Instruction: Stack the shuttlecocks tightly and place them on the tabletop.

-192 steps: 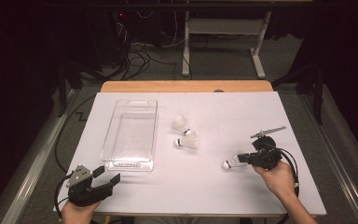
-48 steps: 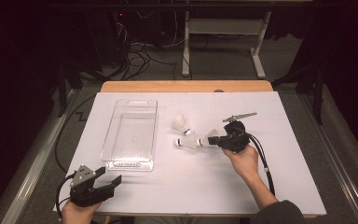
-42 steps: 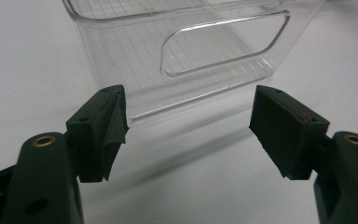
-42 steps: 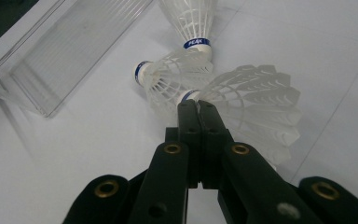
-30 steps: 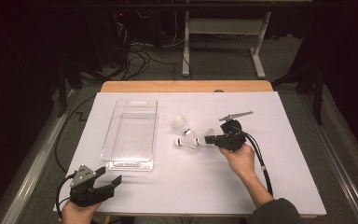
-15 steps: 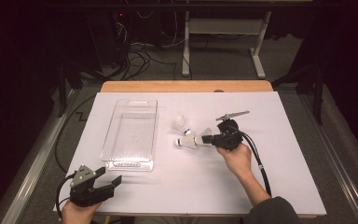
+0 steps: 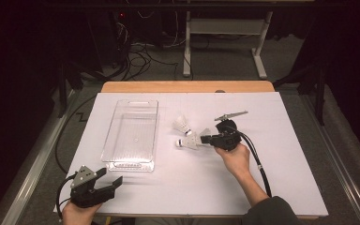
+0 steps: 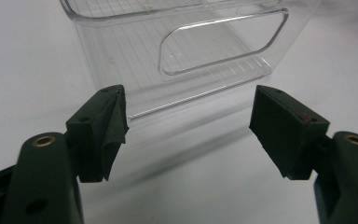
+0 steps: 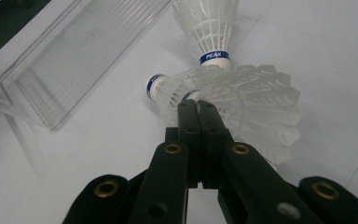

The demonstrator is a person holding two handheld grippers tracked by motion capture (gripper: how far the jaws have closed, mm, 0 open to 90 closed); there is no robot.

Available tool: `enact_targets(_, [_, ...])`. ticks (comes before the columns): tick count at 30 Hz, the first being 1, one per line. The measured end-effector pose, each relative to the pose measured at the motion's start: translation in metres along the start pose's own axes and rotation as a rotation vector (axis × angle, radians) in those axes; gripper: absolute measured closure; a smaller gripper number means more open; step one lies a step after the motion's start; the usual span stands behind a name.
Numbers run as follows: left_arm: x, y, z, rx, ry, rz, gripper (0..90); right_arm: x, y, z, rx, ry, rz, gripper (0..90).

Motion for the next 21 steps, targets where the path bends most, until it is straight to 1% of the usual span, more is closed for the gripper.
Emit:
enact_targets(8, [0.0, 0.0, 0.0, 0.002, 0.001, 0.0, 28.4, 0.0, -0.001, -0.005, -0.007, 0.005, 0.004, 90.0])
enact_targets(11, [0.0, 0.0, 0.0, 0.002, 0.001, 0.0, 28.4, -0.001, -0.002, -0.006, -0.009, 0.003, -0.002, 90.0])
enact_targets(18, [0.0, 0.001, 0.0, 0.008, 0.0, -0.003, 28.5, -0.001, -0.003, -0.009, -0.015, 0.003, -0.002, 90.0])
enact_targets(21, [0.0, 0.001, -0.001, 0.007, -0.005, -0.008, 28.4, 0.0, -0.003, -0.011, -0.01, -0.001, 0.001, 90.0])
Point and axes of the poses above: each handheld gripper's, and its own axes: z roughly backward along the jaws, x roughly out of its underside, y roughly to its right, the point moved 5 cm from there along -z, roughly forward along the jaws, and after that the axes turned 2 degrees about z, right-handed, at the moved point
